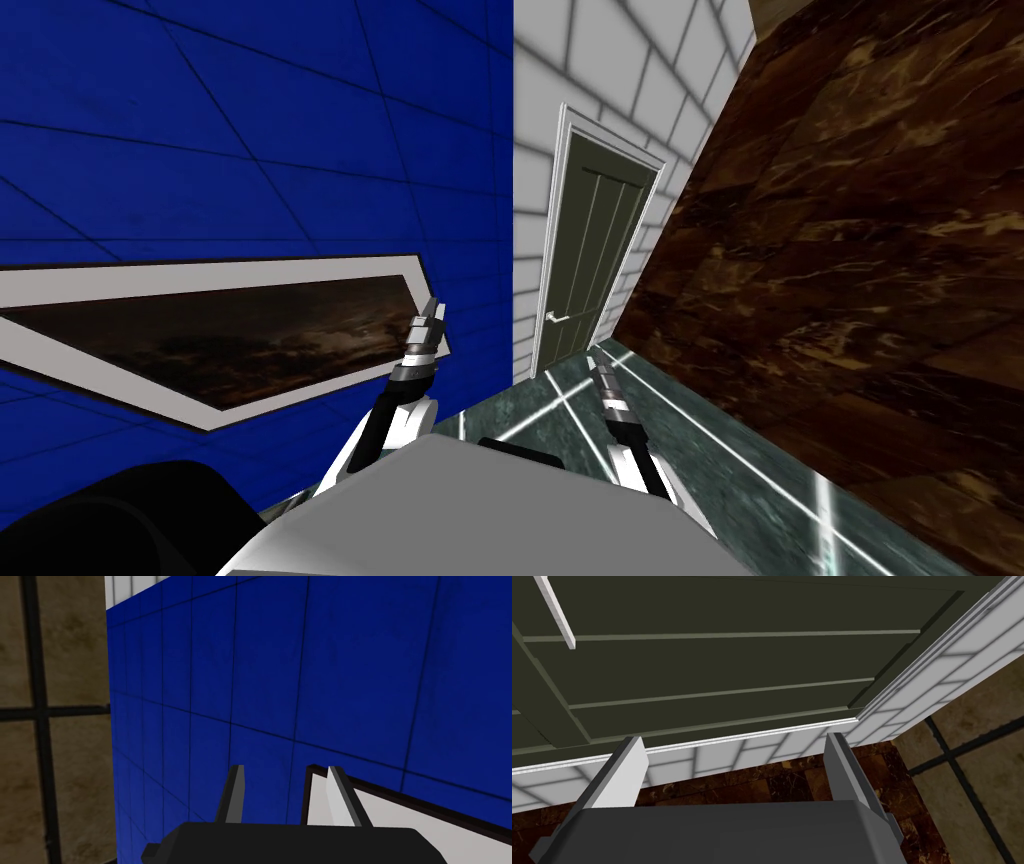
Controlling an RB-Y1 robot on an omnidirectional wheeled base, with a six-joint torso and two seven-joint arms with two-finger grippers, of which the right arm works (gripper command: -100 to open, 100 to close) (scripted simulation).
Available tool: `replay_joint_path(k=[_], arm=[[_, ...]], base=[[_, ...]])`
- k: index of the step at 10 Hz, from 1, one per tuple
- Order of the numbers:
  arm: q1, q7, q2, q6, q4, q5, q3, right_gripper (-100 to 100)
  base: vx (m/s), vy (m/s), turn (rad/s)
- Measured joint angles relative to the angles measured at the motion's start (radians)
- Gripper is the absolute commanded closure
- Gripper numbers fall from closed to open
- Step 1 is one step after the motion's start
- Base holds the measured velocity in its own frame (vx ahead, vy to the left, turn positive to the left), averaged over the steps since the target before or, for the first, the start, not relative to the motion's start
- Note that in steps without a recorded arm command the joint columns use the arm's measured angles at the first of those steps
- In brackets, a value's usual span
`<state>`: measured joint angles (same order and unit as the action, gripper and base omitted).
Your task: Pull the door open
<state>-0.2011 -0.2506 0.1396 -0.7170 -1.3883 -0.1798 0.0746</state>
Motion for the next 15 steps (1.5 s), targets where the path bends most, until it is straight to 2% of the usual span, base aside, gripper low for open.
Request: replay_joint_path(k=[5, 10, 15], arm=[[0.058, -0.019, 0.017, -0.03, 0.133, -0.008, 0.004, -100], [0.102, -0.035, 0.03, -0.054, 0.246, -0.017, 0.005, -100], [0.159, -0.059, 0.049, -0.096, 0.395, -0.026, 0.009, -100]], base=[[0.051, -0.077, 0.138], [0.038, -0.079, 0.134], [0.047, -0.1, 0.154]])
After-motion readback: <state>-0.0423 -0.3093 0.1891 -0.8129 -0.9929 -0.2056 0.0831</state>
